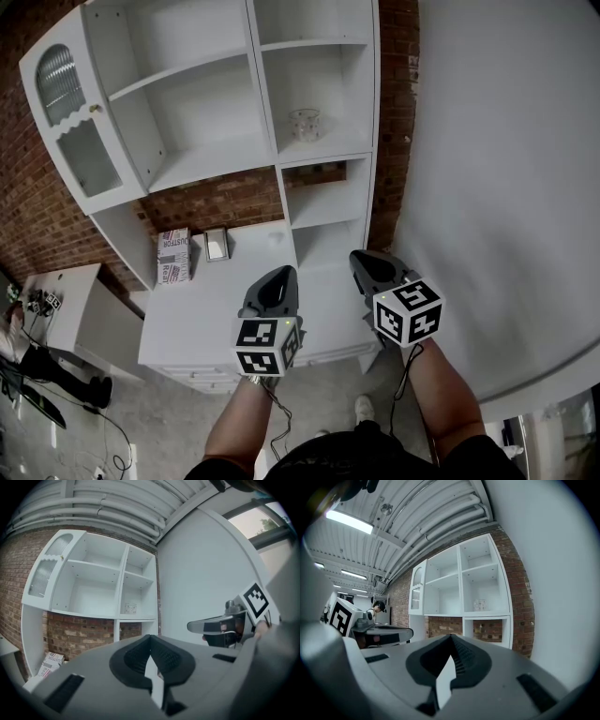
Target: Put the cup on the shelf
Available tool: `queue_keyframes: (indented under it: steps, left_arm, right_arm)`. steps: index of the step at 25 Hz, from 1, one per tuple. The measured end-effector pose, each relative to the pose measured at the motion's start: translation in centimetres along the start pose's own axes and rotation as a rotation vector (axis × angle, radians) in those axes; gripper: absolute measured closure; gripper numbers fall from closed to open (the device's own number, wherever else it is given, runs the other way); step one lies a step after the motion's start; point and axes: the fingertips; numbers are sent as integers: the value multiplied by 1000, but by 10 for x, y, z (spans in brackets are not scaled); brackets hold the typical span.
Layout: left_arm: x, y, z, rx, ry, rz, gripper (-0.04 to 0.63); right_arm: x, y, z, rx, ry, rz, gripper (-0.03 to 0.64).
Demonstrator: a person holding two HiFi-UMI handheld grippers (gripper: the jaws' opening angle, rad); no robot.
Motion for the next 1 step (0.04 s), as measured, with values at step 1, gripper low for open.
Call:
queue_keyframes:
  steps: [1]
  left_arm:
    - [0,0,0,0,0,0,591]
  right_arm:
    - [0,0,0,1,-1,0,617]
Point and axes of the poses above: the fingertips, and each gripper's own axes: y forward along the fingers, z to its left, x out of its top, and after that the axes turned 15 degrees about y, right-handed
